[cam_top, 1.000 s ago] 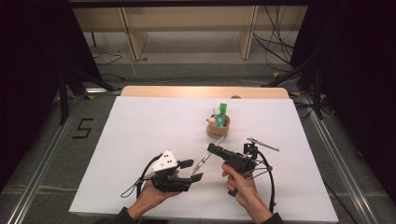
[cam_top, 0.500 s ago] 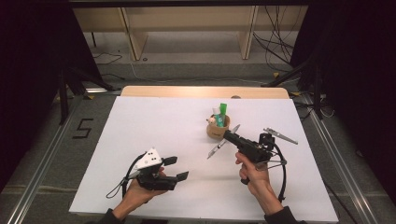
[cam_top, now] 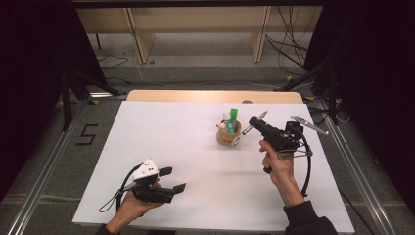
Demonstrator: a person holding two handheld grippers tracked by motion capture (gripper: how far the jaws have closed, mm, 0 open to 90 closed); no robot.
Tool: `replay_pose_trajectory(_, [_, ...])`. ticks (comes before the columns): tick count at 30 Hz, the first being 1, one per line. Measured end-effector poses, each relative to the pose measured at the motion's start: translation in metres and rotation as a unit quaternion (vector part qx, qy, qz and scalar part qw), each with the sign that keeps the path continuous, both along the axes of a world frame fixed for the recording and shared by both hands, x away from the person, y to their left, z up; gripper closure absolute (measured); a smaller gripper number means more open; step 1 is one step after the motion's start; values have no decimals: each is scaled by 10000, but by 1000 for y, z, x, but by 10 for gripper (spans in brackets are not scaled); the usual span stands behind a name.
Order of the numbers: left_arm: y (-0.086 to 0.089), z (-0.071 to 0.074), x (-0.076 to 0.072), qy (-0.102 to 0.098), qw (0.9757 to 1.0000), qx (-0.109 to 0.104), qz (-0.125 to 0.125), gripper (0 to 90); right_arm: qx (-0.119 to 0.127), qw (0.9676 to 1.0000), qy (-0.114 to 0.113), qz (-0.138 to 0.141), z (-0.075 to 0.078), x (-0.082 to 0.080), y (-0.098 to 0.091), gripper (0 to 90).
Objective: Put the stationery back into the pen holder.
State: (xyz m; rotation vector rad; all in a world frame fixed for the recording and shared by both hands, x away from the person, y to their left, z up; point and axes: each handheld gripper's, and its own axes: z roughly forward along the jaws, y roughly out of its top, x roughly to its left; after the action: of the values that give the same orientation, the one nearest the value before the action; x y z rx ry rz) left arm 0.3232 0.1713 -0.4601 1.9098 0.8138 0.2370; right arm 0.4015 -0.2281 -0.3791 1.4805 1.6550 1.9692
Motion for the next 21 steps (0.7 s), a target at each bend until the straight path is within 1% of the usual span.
replay_pose_trajectory(4, [5, -1, -2, 9, 10000, 13, 86, 197, -160, 9997, -64, -162, 7, 10, -3, 802])
replay_pose_trajectory(5, [6, -1, -2, -14, 9999, 35, 94, 196, -197, 9996, -74, -196, 9, 12, -4, 802])
replay_pose_trajectory(10, [8, -3, -4, -33, 9999, 67, 100, 188, -526, 9979, -65, -385, 11, 27, -3, 802])
replay_pose_trajectory(11, [8, -5, -4, -54, 9999, 54, 101, 187, -558, 9976, -65, -410, 11, 29, -2, 802])
replay_pose_trajectory(13, [8, -6, -4, -77, 9999, 102, 86, 187, -551, 9976, 4, -422, 10, 35, -1, 802])
replay_pose_trajectory(16, [9, -6, -5, -87, 9999, 66, 94, 187, -552, 9974, 53, -460, 8, 40, 0, 802])
replay_pose_trajectory(21, [9, -6, -5, -124, 9998, 63, 105, 187, -678, 9956, 160, -620, 4, 52, 4, 802])
